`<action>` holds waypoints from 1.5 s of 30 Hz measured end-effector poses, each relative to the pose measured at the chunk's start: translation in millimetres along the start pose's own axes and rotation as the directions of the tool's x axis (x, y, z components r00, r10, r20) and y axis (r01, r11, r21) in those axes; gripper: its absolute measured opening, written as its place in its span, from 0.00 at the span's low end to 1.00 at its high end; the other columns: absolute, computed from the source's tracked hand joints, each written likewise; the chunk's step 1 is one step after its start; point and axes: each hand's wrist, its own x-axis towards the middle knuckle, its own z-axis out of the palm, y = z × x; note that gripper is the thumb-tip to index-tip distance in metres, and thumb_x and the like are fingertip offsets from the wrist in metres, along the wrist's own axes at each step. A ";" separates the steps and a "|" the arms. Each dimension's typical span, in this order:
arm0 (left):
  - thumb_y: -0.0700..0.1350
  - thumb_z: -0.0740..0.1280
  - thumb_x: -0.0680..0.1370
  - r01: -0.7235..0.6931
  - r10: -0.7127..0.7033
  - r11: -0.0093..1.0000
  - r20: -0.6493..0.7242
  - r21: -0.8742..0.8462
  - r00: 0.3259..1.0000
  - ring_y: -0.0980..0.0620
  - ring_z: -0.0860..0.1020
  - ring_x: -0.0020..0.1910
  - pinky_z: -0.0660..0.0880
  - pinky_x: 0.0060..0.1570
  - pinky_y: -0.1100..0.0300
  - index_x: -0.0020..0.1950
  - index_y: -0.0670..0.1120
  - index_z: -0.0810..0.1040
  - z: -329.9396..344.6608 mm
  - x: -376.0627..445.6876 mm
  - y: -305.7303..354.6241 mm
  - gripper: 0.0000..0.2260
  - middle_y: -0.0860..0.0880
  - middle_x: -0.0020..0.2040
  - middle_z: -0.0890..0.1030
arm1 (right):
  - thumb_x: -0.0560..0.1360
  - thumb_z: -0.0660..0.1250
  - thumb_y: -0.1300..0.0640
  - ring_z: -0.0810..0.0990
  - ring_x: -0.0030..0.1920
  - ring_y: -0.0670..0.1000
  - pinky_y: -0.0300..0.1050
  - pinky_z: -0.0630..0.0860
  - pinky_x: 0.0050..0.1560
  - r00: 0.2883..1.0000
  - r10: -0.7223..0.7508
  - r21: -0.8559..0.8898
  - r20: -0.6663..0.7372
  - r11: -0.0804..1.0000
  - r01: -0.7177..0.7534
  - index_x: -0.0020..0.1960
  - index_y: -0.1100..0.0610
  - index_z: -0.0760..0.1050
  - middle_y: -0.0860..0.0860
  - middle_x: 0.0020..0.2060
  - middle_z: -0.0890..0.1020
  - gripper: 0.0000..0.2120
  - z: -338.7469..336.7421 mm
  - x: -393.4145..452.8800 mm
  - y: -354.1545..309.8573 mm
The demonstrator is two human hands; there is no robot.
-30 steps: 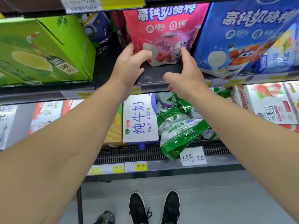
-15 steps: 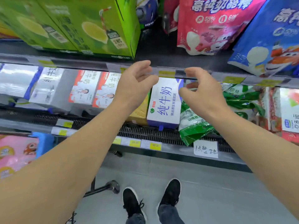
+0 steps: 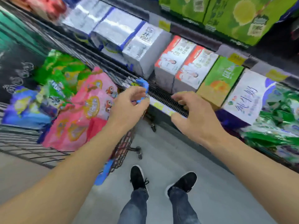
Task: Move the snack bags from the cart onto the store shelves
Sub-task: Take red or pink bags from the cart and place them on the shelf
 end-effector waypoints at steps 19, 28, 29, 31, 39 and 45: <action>0.50 0.68 0.74 0.141 -0.180 0.856 0.031 0.497 0.983 0.49 0.79 0.56 0.76 0.54 0.54 0.59 0.49 0.79 -202.5 -56.2 -185.6 0.15 0.50 0.54 0.83 | 0.73 0.62 0.58 0.75 0.56 0.58 0.57 0.74 0.59 0.739 -0.338 -0.322 0.582 0.740 0.591 0.57 0.54 0.79 0.51 0.52 0.80 0.14 245.7 81.0 -155.2; 0.55 0.64 0.76 0.062 -0.251 0.764 0.207 0.642 0.946 0.45 0.76 0.58 0.73 0.46 0.56 0.61 0.48 0.77 -196.3 -41.0 -196.4 0.17 0.48 0.56 0.81 | 0.72 0.63 0.63 0.77 0.53 0.59 0.51 0.77 0.46 0.712 -0.201 -0.453 0.673 0.649 0.611 0.54 0.49 0.82 0.52 0.47 0.81 0.16 274.2 99.6 -152.0; 0.55 0.64 0.77 0.069 -0.253 0.769 0.204 0.636 0.946 0.45 0.76 0.59 0.73 0.47 0.56 0.62 0.48 0.77 -196.0 -40.6 -197.2 0.17 0.48 0.57 0.81 | 0.72 0.64 0.62 0.78 0.51 0.59 0.50 0.77 0.44 0.715 -0.197 -0.448 0.671 0.660 0.603 0.52 0.48 0.82 0.52 0.46 0.81 0.15 275.9 99.2 -149.9; 0.57 0.63 0.78 0.089 -0.257 0.795 0.201 0.600 0.945 0.46 0.76 0.59 0.75 0.53 0.55 0.61 0.49 0.78 -194.7 -40.2 -198.3 0.18 0.48 0.58 0.81 | 0.72 0.65 0.61 0.79 0.46 0.60 0.51 0.79 0.42 0.735 -0.187 -0.425 0.651 0.713 0.558 0.49 0.46 0.83 0.54 0.43 0.81 0.14 277.0 98.9 -143.4; 0.64 0.68 0.72 0.350 -0.245 0.891 0.341 -0.288 0.907 0.52 0.82 0.53 0.77 0.57 0.55 0.54 0.56 0.80 -213.7 -40.0 -189.6 0.16 0.52 0.54 0.84 | 0.76 0.68 0.59 0.77 0.36 0.48 0.41 0.73 0.39 0.934 -0.064 -0.082 0.352 0.992 0.099 0.45 0.57 0.82 0.50 0.37 0.82 0.04 213.9 104.5 -141.6; 0.39 0.65 0.80 0.219 -0.243 0.908 -0.025 -0.357 0.970 0.61 0.82 0.39 0.79 0.41 0.64 0.50 0.50 0.81 -198.0 -25.6 -180.9 0.07 0.58 0.41 0.84 | 0.70 0.68 0.60 0.84 0.39 0.57 0.61 0.81 0.49 0.982 0.031 0.326 0.186 0.941 -0.091 0.39 0.55 0.80 0.55 0.35 0.84 0.03 181.8 112.4 -142.8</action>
